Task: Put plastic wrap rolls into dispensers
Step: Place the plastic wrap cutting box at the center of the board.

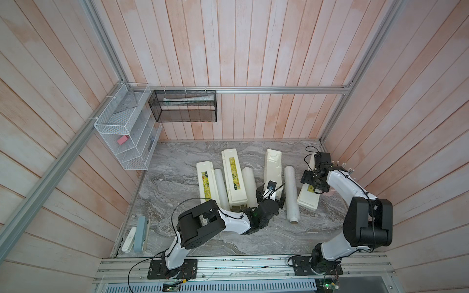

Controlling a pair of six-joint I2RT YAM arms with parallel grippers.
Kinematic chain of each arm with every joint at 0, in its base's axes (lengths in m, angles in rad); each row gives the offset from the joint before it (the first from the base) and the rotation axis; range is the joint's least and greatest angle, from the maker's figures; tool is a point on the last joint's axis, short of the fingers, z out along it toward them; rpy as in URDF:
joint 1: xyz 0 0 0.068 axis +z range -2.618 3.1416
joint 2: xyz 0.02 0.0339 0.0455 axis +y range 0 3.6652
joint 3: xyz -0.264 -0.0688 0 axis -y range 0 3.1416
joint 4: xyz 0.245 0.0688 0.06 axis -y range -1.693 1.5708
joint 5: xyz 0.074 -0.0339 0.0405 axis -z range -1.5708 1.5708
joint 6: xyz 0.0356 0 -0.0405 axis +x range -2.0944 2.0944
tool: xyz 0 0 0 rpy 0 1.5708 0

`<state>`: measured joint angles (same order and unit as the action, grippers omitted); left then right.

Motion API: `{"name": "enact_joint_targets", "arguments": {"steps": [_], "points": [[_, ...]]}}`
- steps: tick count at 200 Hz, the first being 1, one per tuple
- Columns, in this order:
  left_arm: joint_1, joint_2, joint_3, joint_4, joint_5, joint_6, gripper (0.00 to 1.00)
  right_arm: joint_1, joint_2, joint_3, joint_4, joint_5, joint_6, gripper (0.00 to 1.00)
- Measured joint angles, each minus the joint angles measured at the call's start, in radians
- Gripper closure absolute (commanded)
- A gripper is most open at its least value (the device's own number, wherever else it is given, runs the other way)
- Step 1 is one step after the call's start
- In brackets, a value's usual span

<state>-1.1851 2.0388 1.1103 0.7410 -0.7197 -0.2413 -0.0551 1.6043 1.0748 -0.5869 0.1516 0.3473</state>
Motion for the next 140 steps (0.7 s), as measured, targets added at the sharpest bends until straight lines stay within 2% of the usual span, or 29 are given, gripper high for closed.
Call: {"name": "enact_joint_targets", "arguments": {"steps": [71, 140], "points": [[-0.008, 0.019, 0.000, 0.014, -0.022, -0.066, 0.28, 0.058, 0.052, -0.011, 0.051, 0.001, -0.035, 0.20], [-0.009, 0.047, 0.020, -0.031, -0.016, -0.128, 0.08, 0.107, 0.117, 0.006, 0.106, 0.021, -0.064, 0.16]]}}
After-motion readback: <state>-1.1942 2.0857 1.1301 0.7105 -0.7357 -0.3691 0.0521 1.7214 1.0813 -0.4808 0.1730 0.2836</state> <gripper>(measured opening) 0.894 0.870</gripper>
